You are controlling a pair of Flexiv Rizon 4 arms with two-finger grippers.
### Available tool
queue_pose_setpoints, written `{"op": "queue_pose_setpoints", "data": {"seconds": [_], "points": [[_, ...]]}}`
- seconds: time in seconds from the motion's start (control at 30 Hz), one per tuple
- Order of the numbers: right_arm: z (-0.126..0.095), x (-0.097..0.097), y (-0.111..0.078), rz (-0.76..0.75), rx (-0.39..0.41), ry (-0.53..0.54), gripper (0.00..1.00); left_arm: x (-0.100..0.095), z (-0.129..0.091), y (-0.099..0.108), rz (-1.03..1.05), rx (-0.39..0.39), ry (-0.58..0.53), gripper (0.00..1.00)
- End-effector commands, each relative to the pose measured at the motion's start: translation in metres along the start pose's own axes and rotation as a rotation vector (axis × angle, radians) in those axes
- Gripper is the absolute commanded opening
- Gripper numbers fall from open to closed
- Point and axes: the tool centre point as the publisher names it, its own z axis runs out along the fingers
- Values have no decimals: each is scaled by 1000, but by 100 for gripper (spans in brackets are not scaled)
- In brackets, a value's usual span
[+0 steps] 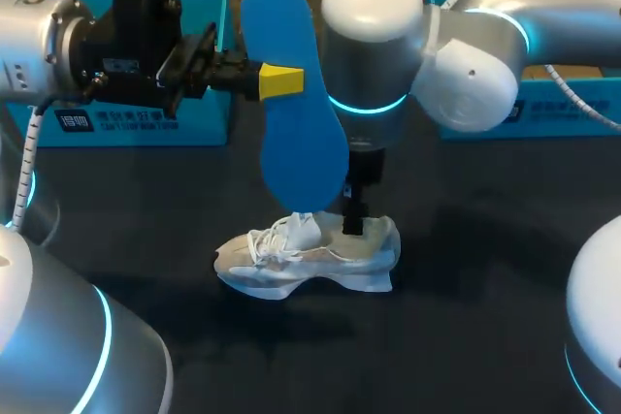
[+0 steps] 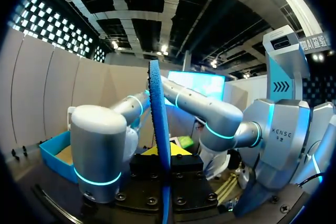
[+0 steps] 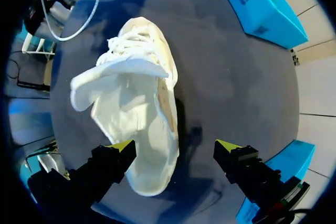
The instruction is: Take the shoe out of the shoebox, open the shoe tongue, remove and reinsert the insole, then place the shoe into the shoebox
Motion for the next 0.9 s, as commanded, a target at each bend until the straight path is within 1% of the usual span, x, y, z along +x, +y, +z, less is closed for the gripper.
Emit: {"op": "queue_pose_setpoints", "data": {"seconds": [0.03, 0.1, 0.17, 0.43, 0.47, 0.5, 0.53, 0.57, 0.6, 0.9], "points": [[23, -3, 5, -13, -21, 10, 100, -1, 1, 1, 1, 2, 1, 0], [27, -3, 7, -22, -36, 12, 100, -1, 1, 1, 1, 2, 1, 0], [32, -3, 9, -28, -22, 25, 100, -1, 1, 1, 1, 2, 1, 0], [46, 0, 10, -29, -33, 46, 100, -1, 1, 1, 1, 2, 1, 0], [48, -1, 10, -28, -32, 48, 75, -1, 1, 1, 1, 2, 1, 0], [49, -1, 9, -28, -33, 50, 45, -1, 1, 1, 1, 2, 1, 0], [50, -1, 9, -29, -34, 54, 31, -1, 1, 1, 1, 2, 1, 0], [52, -2, 8, -29, -23, 66, 10, -1, 1, 1, 1, 2, 1, 0], [53, -2, 8, -29, -22, 67, 0, -1, 1, 1, 1, 2, 1, 0], [51, 0, 6, -26, -18, 77, 0, -1, 1, 1, 1, 2, 1, 0]]}}
